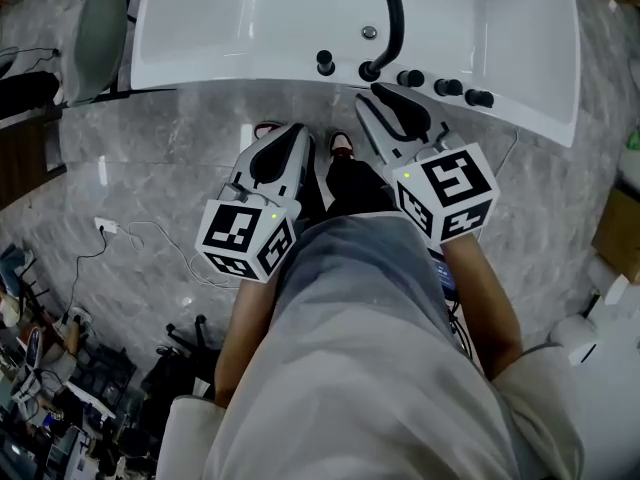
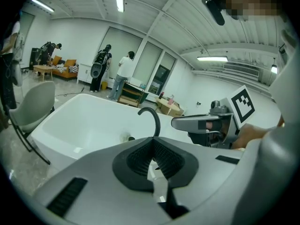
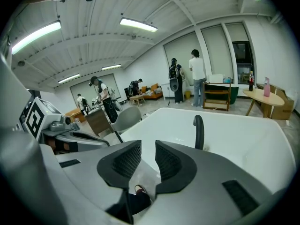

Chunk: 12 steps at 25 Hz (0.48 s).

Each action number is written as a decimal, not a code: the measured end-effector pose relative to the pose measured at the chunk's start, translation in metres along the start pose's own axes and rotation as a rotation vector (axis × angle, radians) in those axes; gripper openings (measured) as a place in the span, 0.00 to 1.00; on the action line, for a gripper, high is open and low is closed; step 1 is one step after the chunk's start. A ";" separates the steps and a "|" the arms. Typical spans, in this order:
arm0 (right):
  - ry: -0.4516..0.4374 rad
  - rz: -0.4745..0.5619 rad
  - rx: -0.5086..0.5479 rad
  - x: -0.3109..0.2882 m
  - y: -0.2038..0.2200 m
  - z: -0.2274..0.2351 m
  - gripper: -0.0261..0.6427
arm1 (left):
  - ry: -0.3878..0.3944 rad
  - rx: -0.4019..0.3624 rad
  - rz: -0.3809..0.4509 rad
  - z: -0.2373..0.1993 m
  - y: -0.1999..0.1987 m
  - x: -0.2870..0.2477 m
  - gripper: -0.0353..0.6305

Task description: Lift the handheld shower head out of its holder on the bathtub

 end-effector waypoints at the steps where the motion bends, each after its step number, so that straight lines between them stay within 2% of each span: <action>1: 0.005 -0.006 0.002 -0.004 0.002 0.000 0.17 | -0.001 0.006 -0.003 -0.002 0.001 0.000 0.06; 12: 0.032 -0.091 0.050 -0.060 0.036 -0.003 0.23 | -0.016 0.020 -0.033 -0.026 0.001 -0.010 0.06</action>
Point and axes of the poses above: the fingertips, and each gripper's own axes: x backward along the fingers, z to its right, y out of its underside, the point moved 5 cm from there along x, backward along the fingers, and after that the axes turned 11 degrees about y, right-handed, at the moved point
